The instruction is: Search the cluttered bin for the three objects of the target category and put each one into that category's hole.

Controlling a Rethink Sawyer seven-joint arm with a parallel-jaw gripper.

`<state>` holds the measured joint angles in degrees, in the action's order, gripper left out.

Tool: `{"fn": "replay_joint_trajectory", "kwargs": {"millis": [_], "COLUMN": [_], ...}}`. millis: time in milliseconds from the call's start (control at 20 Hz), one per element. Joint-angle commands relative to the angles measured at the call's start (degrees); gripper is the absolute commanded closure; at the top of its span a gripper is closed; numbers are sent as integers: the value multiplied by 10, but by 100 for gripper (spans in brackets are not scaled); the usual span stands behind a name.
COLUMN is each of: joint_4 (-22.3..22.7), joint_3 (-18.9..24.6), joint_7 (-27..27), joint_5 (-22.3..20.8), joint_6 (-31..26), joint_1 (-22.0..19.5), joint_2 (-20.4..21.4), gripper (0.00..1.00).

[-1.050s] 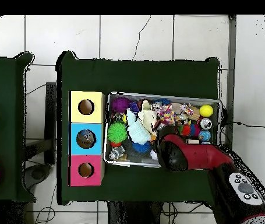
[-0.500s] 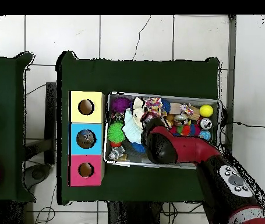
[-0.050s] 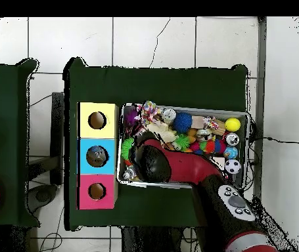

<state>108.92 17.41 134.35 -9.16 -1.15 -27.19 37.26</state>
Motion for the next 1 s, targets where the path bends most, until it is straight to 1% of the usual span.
{"fn": "replay_joint_trajectory", "kwargs": {"millis": [50,100,150,300,350,400,650,750,900,1000], "joint_4": [89,84,71,18,-1,-11,-58,-77,-110,-128], "joint_3": [35,29,19,-24,-40,-46,-55,-53,-81,-114], "joint_7": [134,115,90,18,4,-6,-25,-31,-31,-27], "joint_5": [92,84,73,14,-3,-18,-84,-110,-136,-145], "joint_6": [-67,-56,-50,-17,-4,6,55,63,75,86], "joint_1": [-33,-38,-49,-57,-55,-57,-72,-82,-72,-49], "joint_2": [-14,-25,-44,-91,-105,-116,-168,-192,-220,-222], "gripper": [0,0,0,0,0,0,0,0,0,0]}}
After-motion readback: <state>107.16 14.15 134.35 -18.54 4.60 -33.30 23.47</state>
